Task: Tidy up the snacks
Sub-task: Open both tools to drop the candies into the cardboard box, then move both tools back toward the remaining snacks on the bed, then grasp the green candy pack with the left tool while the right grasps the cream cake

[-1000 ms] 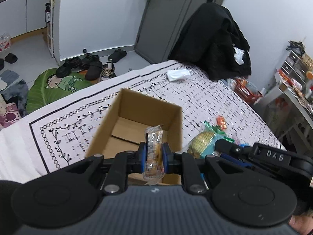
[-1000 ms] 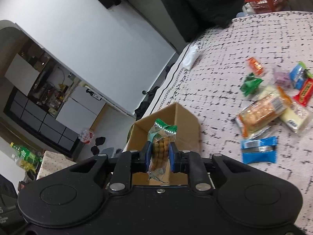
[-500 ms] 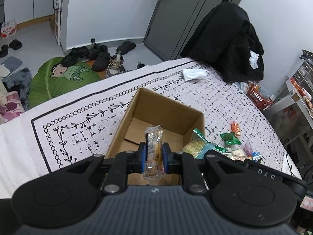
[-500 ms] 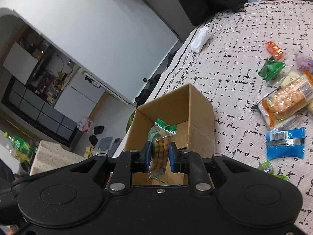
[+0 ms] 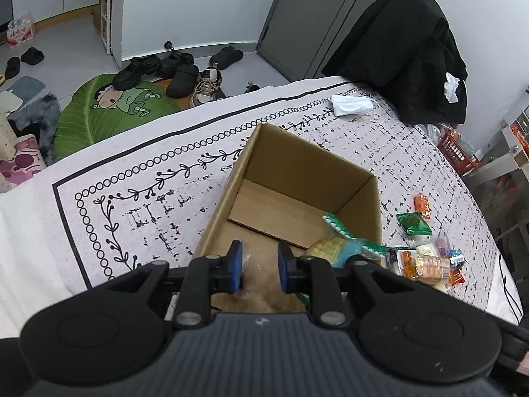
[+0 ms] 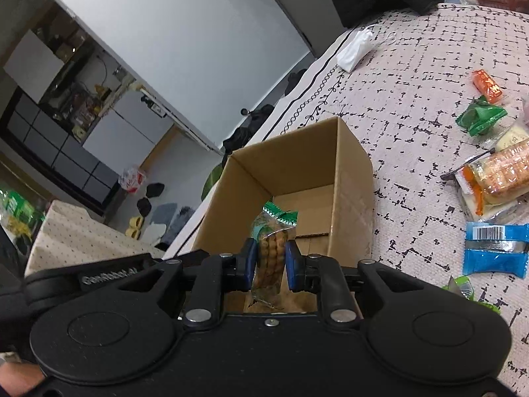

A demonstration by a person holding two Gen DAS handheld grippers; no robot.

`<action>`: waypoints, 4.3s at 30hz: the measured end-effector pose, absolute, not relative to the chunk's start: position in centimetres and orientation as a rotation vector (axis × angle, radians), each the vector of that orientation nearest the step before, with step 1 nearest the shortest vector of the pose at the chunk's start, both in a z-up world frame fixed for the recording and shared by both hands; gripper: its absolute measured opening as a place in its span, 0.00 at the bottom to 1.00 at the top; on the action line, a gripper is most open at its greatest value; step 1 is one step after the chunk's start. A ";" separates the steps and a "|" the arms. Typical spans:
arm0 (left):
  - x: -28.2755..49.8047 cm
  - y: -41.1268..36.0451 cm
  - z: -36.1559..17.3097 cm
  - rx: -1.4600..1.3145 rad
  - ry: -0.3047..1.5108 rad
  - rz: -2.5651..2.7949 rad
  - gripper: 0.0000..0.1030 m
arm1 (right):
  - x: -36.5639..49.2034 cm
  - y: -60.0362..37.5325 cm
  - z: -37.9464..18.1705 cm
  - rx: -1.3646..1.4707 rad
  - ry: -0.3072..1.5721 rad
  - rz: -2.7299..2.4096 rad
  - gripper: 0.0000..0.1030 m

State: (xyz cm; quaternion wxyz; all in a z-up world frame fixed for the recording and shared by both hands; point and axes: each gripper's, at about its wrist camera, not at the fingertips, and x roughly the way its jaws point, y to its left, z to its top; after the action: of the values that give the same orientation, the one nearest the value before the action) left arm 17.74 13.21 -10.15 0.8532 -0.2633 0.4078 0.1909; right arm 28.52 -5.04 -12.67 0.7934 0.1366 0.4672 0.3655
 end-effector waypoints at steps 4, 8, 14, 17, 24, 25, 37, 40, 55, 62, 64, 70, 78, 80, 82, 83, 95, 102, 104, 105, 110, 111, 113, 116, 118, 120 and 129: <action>17.4 13.4 -9.5 -0.552 0.848 0.410 0.23 | 28.4 -4.4 -12.7 0.268 1.015 0.793 0.18; 17.0 13.6 -8.8 -0.549 0.842 0.425 0.28 | 28.0 -4.0 -12.8 0.251 1.031 0.810 0.18; 16.1 13.4 -8.2 -0.549 0.847 0.443 0.50 | 27.5 -3.8 -12.7 0.222 1.053 0.812 0.33; 15.7 13.2 -7.9 -0.540 0.853 0.456 0.61 | 27.2 -4.5 -11.8 0.219 1.022 0.788 0.42; 14.5 12.1 -6.6 -0.503 0.822 0.481 0.82 | 26.9 -6.5 -10.1 0.212 0.983 0.748 0.51; 14.3 12.0 -6.4 -0.497 0.814 0.484 0.86 | 26.8 -6.9 -9.9 0.213 0.981 0.743 0.51; 13.6 9.1 -4.8 -0.442 0.775 0.460 1.00 | 26.4 -11.6 -8.1 0.170 0.953 0.635 0.81; 13.6 8.2 -4.5 -0.428 0.767 0.449 1.00 | 26.6 -12.8 -7.9 0.176 0.955 0.606 0.85; 14.8 3.3 -3.3 -0.424 0.769 0.365 1.00 | 27.7 -19.3 -6.2 0.202 0.918 0.519 0.95; 15.7 0.7 -3.1 -0.419 0.777 0.313 1.00 | 28.6 -22.2 -6.3 0.242 0.912 0.489 0.96; 16.0 -0.1 -3.1 -0.418 0.781 0.304 1.00 | 28.8 -22.9 -6.4 0.245 0.912 0.479 0.96; 17.0 -2.4 -3.3 -0.403 0.792 0.282 1.00 | 29.4 -24.6 -6.8 0.256 0.907 0.453 0.96; 18.1 -4.4 -4.6 -0.406 0.808 0.306 1.00 | 30.3 -27.0 -7.9 0.286 0.917 0.455 0.96; 18.4 -4.8 -5.0 -0.404 0.814 0.311 0.99 | 30.5 -27.5 -8.3 0.292 0.922 0.452 0.95; 18.6 -5.1 -5.5 -0.409 0.818 0.313 0.98 | 30.7 -27.9 -8.6 0.308 0.925 0.449 0.95; 18.7 -5.2 -5.7 -0.415 0.819 0.315 0.98 | 30.8 -28.2 -8.7 0.319 0.926 0.452 0.93; 20.6 -7.0 -9.9 -0.463 0.873 0.329 0.79 | 32.4 -30.1 -10.9 0.412 0.981 0.438 0.67; 22.0 -7.2 -12.8 -0.487 0.927 0.336 0.65 | 33.5 -29.8 -11.9 0.409 1.006 0.443 0.60; 22.4 -7.2 -13.5 -0.489 0.935 0.341 0.64 | 33.9 -29.5 -12.1 0.400 1.010 0.448 0.59; 22.6 -7.2 -13.8 -0.491 0.940 0.343 0.64 | 34.2 -29.3 -12.3 0.396 1.015 0.451 0.59; 23.8 -6.9 -15.5 -0.503 0.971 0.358 0.62 | 35.4 -28.1 -13.4 0.370 1.051 0.453 0.56; 24.0 -6.8 -15.8 -0.504 0.977 0.357 0.62 | 35.6 -27.9 -13.6 0.364 1.055 0.457 0.56; 24.4 -6.7 -16.4 -0.501 0.985 0.361 0.62 | 36.1 -27.3 -14.0 0.352 1.068 0.460 0.56; 24.8 -6.4 -17.3 -0.512 1.000 0.375 0.61 | 36.9 -26.2 -14.9 0.310 1.086 0.450 0.56; 25.0 -6.1 -17.9 -0.521 1.011 0.382 0.58 | 37.1 -25.4 -15.2 0.258 1.084 0.458 0.57; 25.4 -5.8 -18.6 -0.536 1.029 0.384 0.55 | 37.3 -24.7 -15.5 0.232 1.095 0.469 0.57; 26.2 -5.2 -19.4 -0.553 1.026 0.395 0.34 | 38.0 -22.4 -16.7 0.081 1.093 0.447 0.57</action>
State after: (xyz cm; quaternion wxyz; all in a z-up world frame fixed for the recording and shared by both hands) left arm 26.16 -5.19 -19.39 0.8166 -0.2594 0.4812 0.1853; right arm 37.95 -22.44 -16.70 0.8300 0.0383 0.5150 0.2106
